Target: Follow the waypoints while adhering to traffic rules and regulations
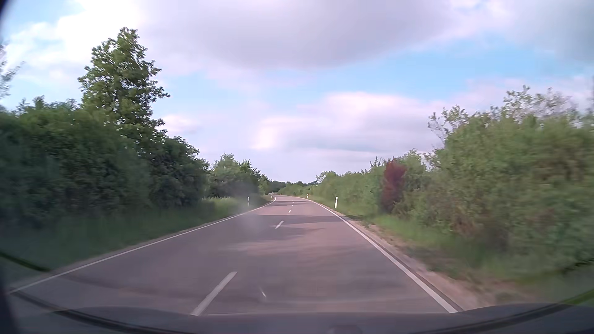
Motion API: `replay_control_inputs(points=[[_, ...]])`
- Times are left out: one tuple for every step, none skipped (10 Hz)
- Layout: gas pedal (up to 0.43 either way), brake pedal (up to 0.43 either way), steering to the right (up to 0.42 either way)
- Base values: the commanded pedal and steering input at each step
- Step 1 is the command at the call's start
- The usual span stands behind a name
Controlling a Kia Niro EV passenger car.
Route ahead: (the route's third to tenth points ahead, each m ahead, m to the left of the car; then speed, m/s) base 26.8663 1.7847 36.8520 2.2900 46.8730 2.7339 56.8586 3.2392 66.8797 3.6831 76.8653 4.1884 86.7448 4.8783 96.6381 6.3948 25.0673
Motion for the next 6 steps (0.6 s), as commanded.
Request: replay_control_inputs(points=[[0.197, 0.0, -0.008], [0.197, 0.0, -0.008], [0.197, 0.0, -0.007], [0.197, 0.0, -0.006], [0.197, 0.0, -0.006], [0.197, 0.0, -0.006]])
